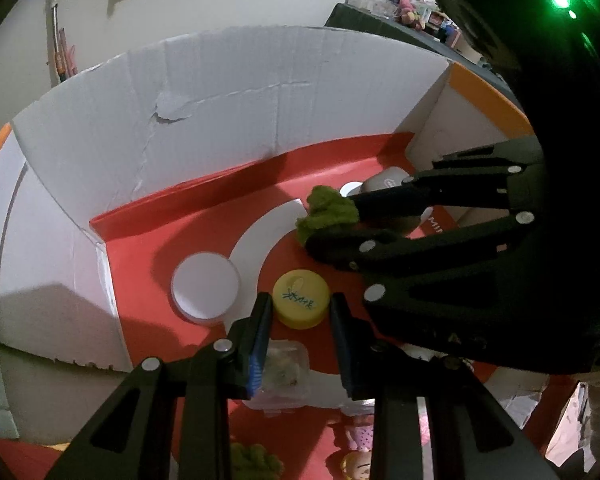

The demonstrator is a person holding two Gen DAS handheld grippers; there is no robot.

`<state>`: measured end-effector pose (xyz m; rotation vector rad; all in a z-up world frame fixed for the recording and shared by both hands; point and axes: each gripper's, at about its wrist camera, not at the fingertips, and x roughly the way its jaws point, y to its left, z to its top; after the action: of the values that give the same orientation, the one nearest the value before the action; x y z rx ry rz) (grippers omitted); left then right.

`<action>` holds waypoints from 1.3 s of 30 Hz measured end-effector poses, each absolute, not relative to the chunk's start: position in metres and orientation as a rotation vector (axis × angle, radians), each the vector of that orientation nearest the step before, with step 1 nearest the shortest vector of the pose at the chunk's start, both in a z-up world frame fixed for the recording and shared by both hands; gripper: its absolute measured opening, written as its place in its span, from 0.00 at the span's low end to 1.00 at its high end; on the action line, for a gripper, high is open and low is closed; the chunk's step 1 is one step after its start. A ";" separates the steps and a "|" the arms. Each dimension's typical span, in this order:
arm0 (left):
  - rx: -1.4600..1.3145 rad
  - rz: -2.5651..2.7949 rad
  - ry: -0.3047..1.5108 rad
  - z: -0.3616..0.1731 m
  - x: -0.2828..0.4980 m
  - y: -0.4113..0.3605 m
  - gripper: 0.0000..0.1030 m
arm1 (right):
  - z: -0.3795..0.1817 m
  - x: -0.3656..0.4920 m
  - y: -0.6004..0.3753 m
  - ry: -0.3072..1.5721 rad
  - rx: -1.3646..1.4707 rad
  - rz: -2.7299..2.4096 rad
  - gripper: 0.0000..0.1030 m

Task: Organize objects
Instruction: 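Lower the yellow lid and green plush into the box and open both tools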

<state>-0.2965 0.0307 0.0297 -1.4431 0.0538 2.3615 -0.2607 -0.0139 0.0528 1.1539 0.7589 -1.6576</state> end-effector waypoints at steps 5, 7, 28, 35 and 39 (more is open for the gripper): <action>-1.450 2.358 0.061 0.029 -0.295 0.032 0.30 | 0.051 -0.263 -0.008 0.766 1.161 -1.654 0.31; -1.452 2.358 0.059 0.028 -0.294 0.032 0.30 | 0.051 -0.264 -0.006 0.763 1.164 -1.653 0.31; -1.436 2.373 0.054 0.031 -0.280 0.034 0.38 | 0.063 -0.274 0.026 0.755 1.154 -1.661 0.41; -1.416 2.397 0.043 0.036 -0.270 0.032 0.38 | 0.077 -0.280 0.045 0.718 1.145 -1.677 0.41; -1.395 2.419 0.011 0.044 -0.268 0.020 0.44 | 0.089 -0.280 0.058 0.687 1.126 -1.692 0.44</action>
<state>-0.2678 0.0197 0.0443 -1.3946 0.0106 2.4194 -0.2800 0.0584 0.0890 1.1258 0.6873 -1.6919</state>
